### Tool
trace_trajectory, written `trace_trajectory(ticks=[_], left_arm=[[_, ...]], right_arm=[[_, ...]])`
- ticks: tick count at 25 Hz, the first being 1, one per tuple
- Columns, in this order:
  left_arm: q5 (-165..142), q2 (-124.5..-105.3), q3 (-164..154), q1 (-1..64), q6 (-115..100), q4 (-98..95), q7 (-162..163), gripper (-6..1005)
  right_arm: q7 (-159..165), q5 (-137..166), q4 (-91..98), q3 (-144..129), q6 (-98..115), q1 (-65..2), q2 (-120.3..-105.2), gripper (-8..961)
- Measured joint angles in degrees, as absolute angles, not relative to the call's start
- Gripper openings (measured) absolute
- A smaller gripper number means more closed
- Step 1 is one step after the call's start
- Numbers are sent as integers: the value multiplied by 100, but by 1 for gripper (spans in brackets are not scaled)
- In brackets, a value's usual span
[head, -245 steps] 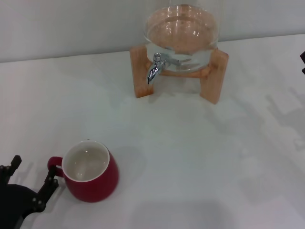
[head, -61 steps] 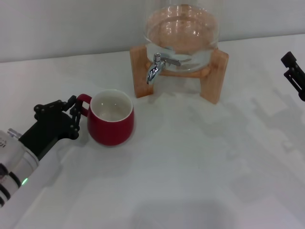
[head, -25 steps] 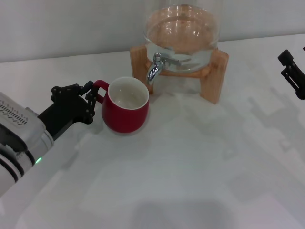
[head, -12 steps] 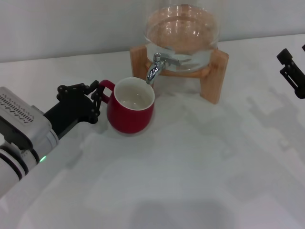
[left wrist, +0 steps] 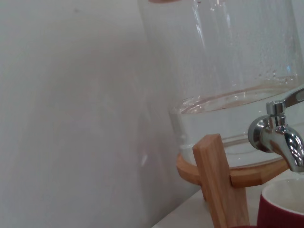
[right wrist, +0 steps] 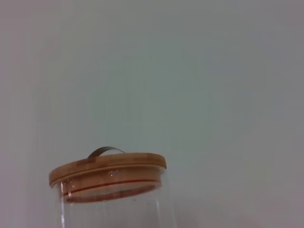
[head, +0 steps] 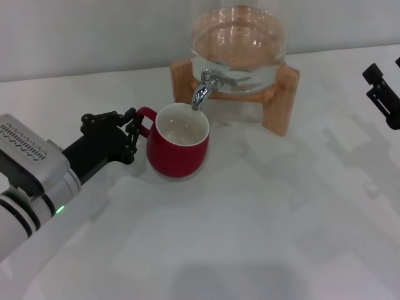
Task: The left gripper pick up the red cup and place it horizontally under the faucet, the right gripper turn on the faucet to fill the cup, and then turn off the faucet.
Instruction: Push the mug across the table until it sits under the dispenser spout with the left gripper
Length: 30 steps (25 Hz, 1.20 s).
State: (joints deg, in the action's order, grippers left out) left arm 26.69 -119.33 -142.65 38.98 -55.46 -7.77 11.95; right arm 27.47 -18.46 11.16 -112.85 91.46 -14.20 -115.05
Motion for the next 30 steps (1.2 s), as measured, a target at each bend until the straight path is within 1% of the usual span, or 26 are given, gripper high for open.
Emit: trace_trajectory(ticks=[30], left_arm=[[2601, -11926, -14264, 3894, -5413, -712, 1266, 96]], right_arm=[[2751, -1766, 1239, -11294, 9103, -1424, -11505, 784]])
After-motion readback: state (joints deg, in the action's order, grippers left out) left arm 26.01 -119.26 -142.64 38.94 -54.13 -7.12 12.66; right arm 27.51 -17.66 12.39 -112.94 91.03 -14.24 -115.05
